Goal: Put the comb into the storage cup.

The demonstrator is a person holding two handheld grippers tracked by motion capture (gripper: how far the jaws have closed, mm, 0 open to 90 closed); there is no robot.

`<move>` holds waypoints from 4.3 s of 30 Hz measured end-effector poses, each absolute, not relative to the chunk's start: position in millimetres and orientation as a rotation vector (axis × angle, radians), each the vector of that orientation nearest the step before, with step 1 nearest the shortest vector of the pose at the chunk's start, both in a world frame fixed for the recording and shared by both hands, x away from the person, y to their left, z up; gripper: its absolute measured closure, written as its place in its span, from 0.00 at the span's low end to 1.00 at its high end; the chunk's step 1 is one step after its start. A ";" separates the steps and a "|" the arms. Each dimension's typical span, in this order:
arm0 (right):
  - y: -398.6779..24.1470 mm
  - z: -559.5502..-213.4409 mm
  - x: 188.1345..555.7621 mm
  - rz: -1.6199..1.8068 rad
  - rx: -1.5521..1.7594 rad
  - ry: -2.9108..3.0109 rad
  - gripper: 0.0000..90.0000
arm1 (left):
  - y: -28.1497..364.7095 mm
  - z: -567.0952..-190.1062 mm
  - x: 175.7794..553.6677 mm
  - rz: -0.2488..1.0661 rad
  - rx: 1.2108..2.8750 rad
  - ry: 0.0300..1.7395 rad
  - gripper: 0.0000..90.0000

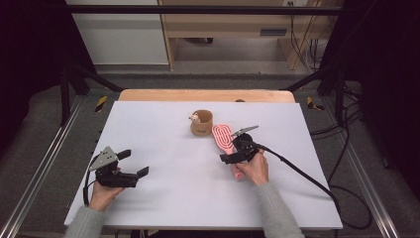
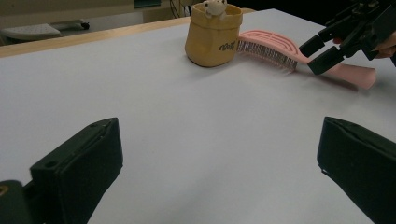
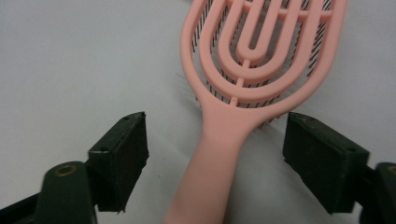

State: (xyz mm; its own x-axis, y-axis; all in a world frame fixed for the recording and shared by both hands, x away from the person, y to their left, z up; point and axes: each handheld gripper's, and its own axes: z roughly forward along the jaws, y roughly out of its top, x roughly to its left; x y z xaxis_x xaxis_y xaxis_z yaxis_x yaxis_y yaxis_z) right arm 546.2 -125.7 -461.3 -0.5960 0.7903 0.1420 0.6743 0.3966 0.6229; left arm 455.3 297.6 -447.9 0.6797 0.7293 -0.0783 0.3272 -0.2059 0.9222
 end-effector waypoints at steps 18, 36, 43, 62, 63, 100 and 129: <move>-122.7 -464.7 550.7 0.892 1.410 2.435 0.54 | 297.4 -447.9 455.3 0.461 1.803 0.841 0.00; -124.0 -460.6 549.8 0.817 1.515 2.405 0.74 | 297.1 -447.9 455.2 0.462 1.804 0.840 0.00; -124.8 -460.3 548.8 0.801 1.523 2.388 0.77 | 297.4 -448.0 455.4 0.459 1.803 0.841 0.00; -133.1 -445.4 542.8 0.841 1.491 2.395 0.78 | 297.5 -447.6 455.2 0.460 1.800 0.843 0.00; -134.2 -442.7 541.7 0.846 1.496 2.390 0.78 | 297.5 -447.5 455.0 0.460 1.799 0.843 0.00; -166.9 -418.5 505.7 1.129 1.252 2.438 0.78 | 294.2 -446.8 454.7 0.456 1.803 0.843 0.00; -161.2 -417.0 494.1 1.260 1.106 2.458 0.78 | 282.7 -441.9 452.3 0.435 1.799 0.835 0.00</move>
State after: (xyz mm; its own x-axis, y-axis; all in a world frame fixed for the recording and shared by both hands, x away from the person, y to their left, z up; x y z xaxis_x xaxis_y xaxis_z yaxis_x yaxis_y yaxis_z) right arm 494.1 -161.2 -417.0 -0.7118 0.6802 0.1754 0.5395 0.3695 0.7566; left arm 452.3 282.7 -441.9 0.6898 0.7178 -0.0942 0.3336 -0.1997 0.9213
